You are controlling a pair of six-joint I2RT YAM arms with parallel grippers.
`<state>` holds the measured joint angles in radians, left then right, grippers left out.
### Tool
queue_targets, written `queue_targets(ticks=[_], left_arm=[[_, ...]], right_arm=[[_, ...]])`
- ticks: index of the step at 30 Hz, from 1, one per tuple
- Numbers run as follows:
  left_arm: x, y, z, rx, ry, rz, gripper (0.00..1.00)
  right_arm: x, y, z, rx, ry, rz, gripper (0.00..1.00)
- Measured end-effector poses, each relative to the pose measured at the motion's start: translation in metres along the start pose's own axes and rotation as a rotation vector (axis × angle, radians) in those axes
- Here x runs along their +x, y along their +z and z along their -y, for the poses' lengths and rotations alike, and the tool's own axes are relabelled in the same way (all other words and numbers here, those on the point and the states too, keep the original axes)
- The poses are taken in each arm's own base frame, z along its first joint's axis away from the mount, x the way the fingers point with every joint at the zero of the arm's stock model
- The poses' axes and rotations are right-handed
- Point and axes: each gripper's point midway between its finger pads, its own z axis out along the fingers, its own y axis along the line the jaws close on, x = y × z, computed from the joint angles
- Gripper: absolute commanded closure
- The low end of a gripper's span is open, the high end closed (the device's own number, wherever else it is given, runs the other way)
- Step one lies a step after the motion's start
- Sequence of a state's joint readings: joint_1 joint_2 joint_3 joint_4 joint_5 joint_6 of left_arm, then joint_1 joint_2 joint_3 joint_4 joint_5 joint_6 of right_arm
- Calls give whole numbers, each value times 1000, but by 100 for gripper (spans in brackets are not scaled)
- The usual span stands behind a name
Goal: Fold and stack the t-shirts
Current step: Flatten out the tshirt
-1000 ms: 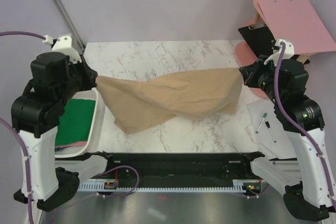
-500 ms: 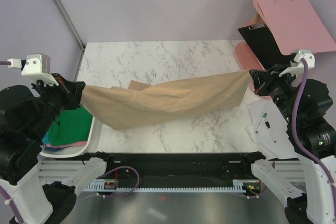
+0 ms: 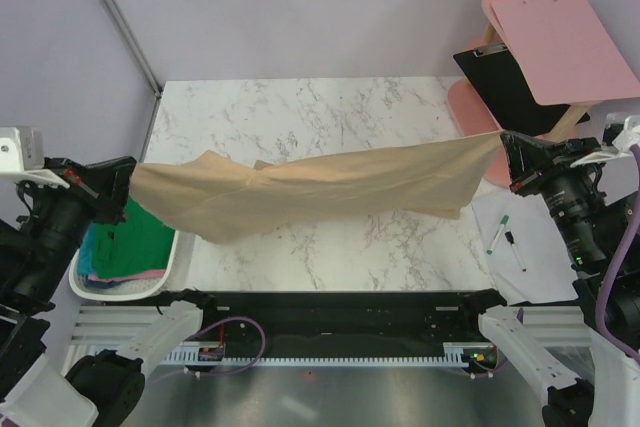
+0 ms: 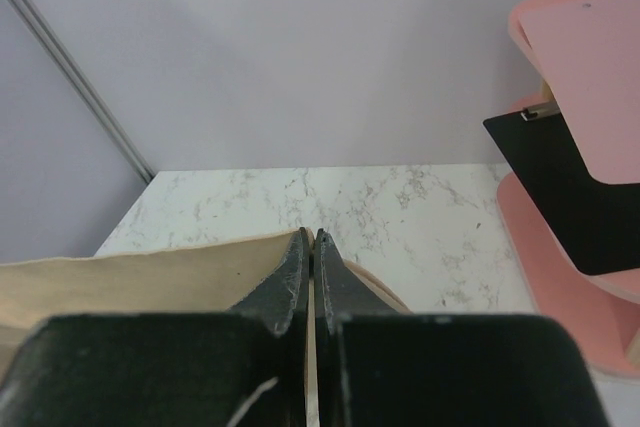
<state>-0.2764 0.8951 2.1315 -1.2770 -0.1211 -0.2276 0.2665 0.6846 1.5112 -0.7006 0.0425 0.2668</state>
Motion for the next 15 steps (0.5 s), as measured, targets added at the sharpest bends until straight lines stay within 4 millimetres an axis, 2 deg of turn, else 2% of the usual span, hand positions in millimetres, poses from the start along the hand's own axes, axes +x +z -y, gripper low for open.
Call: queue_targets(ticks=[7,15], left_arm=[[-18,-27,-1,16,-5,101,98],[-36,-53,0,37,-15,195,98]], right_arm=[[-25,-17,-5,-15,1,65,100],[-74,-59,-18,-66,1,211,100]])
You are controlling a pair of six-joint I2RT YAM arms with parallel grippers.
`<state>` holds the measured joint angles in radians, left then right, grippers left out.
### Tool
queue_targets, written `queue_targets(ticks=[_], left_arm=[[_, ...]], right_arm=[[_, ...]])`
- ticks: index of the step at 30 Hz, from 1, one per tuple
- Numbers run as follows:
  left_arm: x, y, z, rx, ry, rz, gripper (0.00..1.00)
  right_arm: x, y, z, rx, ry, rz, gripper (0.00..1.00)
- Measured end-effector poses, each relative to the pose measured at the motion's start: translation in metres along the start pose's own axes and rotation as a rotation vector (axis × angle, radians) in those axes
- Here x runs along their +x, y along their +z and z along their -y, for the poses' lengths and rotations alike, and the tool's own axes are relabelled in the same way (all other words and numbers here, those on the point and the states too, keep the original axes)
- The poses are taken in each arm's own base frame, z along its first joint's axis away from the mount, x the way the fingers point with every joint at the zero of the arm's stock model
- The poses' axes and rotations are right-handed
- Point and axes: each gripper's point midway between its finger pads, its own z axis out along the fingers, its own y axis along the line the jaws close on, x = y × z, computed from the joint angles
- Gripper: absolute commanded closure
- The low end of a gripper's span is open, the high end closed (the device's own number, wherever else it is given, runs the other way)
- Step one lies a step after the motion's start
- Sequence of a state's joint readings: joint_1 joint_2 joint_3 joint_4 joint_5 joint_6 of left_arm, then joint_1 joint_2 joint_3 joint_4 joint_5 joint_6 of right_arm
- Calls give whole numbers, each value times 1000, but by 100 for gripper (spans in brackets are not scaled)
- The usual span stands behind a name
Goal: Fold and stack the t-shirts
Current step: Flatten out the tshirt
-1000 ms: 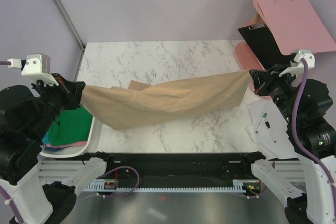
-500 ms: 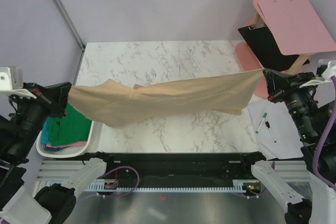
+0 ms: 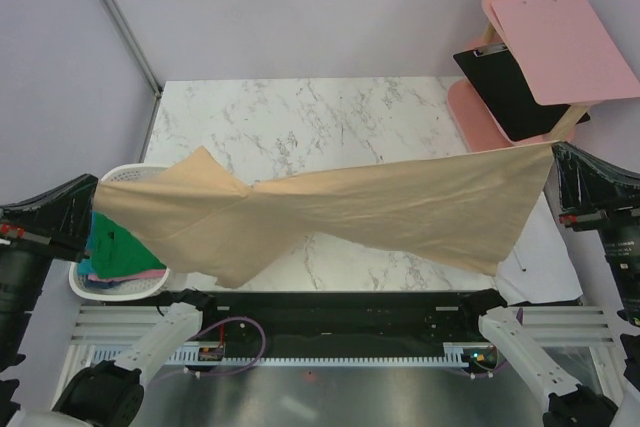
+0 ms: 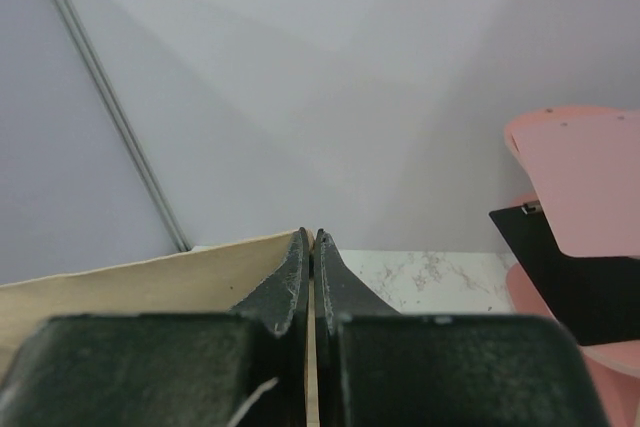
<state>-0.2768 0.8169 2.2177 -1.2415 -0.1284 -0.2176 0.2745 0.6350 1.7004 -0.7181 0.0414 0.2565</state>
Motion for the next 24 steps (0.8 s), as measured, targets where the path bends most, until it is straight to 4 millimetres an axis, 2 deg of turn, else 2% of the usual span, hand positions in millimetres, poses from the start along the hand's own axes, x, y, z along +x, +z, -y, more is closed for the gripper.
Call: queue_targets(ticks=[5,8,11,15,18,24], left_arm=[[-19,-12,3,16,-9,74,98],[-31,-18,4,25,-14,115,98],[-41,-15,7,31,-10,142,98],[-44,11,10,26,10,124,98],[-40,47,14,20,28,75,98],[-1,121,27,52,52,-97,98]], right_arm=[[-20,-12,-5,-19,2,57,100],[-21,-11,-4,-18,3,58,100],[-19,-6,-3,-11,6,51,100],[-15,9,-2,3,10,37,100],[-10,27,1,20,15,19,100],[6,53,4,37,15,-29,100]])
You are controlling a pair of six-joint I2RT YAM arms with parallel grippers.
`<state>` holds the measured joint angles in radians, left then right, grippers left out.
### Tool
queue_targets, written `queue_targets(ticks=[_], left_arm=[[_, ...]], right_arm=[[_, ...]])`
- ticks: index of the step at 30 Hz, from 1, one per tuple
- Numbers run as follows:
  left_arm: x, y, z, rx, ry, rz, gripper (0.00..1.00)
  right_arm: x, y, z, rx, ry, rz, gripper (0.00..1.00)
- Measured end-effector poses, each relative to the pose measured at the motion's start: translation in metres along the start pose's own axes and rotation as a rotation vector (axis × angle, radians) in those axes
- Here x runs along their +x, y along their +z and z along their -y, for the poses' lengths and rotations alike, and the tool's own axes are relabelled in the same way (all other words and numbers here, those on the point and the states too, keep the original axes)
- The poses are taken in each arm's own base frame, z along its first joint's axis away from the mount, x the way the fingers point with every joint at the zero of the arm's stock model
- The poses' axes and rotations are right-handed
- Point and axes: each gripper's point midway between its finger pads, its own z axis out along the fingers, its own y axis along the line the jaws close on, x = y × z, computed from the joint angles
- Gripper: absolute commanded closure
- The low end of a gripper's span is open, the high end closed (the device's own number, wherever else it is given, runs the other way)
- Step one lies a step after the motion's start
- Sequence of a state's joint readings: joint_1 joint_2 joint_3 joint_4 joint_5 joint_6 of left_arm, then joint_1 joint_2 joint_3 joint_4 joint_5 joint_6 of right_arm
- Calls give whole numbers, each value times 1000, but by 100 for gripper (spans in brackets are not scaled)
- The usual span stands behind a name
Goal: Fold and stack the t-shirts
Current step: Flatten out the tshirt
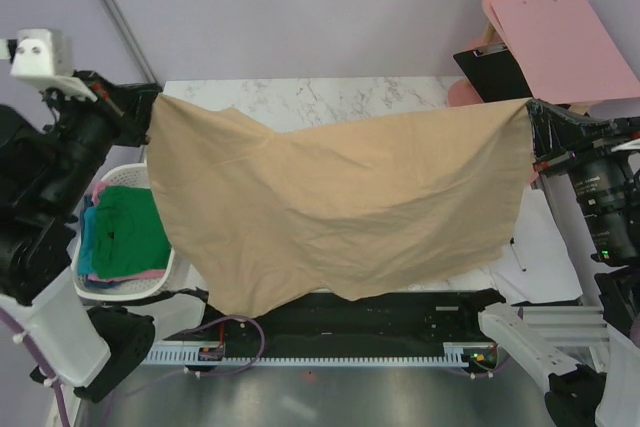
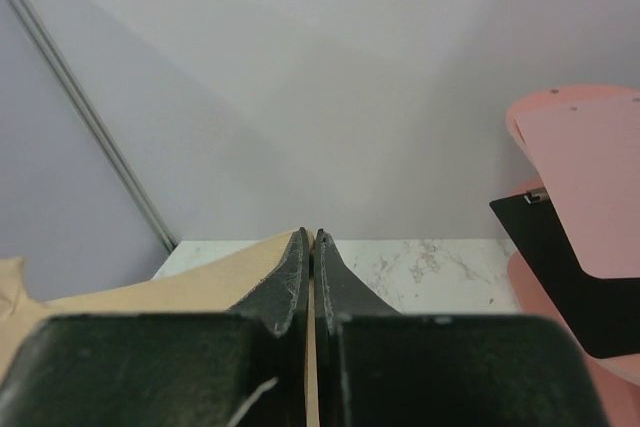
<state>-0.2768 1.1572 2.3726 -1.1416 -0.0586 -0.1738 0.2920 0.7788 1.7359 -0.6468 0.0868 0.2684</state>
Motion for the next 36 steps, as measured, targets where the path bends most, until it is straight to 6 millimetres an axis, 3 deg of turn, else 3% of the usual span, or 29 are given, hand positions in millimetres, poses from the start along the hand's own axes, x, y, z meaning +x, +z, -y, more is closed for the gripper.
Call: queue_targets(ticks=[4,7,10,13,16,20,23,26,31,36], left_arm=[[28,32,0,-1,15,-106,98],[45,46,-4,-16,30,-164,98],[47,46,-5,-20,36,-174,98],[32,30,-4,-13,34,-125,98],[14,2,-3,-8,30,-50,98],[-9,-45,-7,-19,22,62,98],[-30,-82,-10,-23,14,166,98],[-45,-98,-9,-17,9,233,98],[-53,-94,-6,-4,15,251,98],[-54,-58,-4,-13,40,218,98]], right_arm=[[23,16,8,34,-9,-56,100],[46,27,14,54,-15,-115,100],[63,36,18,63,-20,-161,100],[66,38,15,47,-23,-173,100],[60,34,9,17,-24,-159,100],[36,17,3,-14,-27,-95,100],[11,0,-3,-33,-27,-23,100],[-17,-12,-10,-58,-25,55,100],[-33,-16,-15,-74,-22,105,100],[-27,-9,-11,-56,-22,88,100]])
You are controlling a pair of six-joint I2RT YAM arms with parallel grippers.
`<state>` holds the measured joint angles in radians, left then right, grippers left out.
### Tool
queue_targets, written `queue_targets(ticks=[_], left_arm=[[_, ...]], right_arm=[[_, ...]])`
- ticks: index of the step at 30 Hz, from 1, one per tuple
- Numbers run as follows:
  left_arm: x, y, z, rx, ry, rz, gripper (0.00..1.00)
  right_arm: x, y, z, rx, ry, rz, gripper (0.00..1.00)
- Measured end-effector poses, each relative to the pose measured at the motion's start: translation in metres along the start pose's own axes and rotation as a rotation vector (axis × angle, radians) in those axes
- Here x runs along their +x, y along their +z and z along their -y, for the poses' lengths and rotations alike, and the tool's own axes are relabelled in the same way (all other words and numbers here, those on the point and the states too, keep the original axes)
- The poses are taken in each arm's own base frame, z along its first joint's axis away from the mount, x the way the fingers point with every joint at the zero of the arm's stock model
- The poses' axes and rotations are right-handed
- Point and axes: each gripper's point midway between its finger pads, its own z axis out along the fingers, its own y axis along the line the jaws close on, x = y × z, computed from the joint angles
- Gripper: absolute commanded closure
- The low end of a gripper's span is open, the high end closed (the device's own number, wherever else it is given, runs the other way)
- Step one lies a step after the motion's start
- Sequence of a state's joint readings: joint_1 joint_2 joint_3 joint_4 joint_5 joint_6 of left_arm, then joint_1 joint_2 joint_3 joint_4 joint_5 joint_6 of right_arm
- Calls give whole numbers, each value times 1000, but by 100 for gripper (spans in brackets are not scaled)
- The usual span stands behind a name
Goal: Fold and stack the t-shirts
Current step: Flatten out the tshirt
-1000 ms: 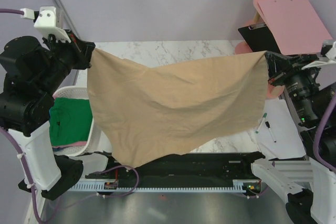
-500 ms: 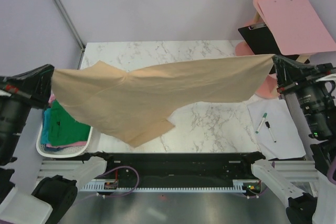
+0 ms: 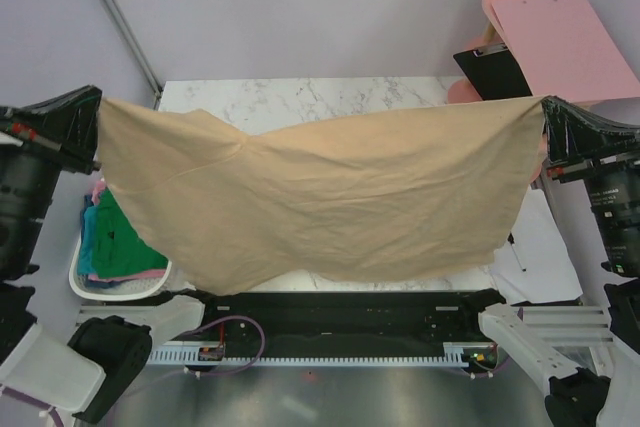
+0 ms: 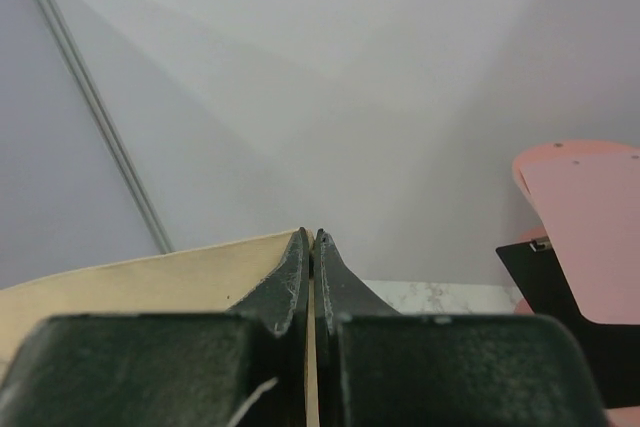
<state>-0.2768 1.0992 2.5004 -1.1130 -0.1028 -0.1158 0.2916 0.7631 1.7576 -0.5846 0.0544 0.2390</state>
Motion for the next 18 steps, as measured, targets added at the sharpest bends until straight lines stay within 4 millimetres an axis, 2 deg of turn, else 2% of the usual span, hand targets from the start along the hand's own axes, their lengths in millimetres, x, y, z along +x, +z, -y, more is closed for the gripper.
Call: queue_targets(ticks=[4,6,8,10,13,16,18], left_arm=[[20,47,-3,-30,38,-66,98],[39,74,-5,-47,54,-117,98],[70,105,-8,-68,73,-203,98],[111,136,-10,-82,91,-309,98],[184,175,-15,-97,114,-487,98],[278,210,-25,-120,139,-700,98],[329,221,-34,-138,149,-813,98]], right_arm=[[25,18,11,46,-3,-43,100],[51,32,21,79,-8,-91,100],[91,54,34,122,-14,-163,100],[146,75,47,157,-16,-261,100],[243,98,69,212,-14,-448,100],[335,104,92,274,-23,-634,100],[379,104,106,314,-37,-723,100]])
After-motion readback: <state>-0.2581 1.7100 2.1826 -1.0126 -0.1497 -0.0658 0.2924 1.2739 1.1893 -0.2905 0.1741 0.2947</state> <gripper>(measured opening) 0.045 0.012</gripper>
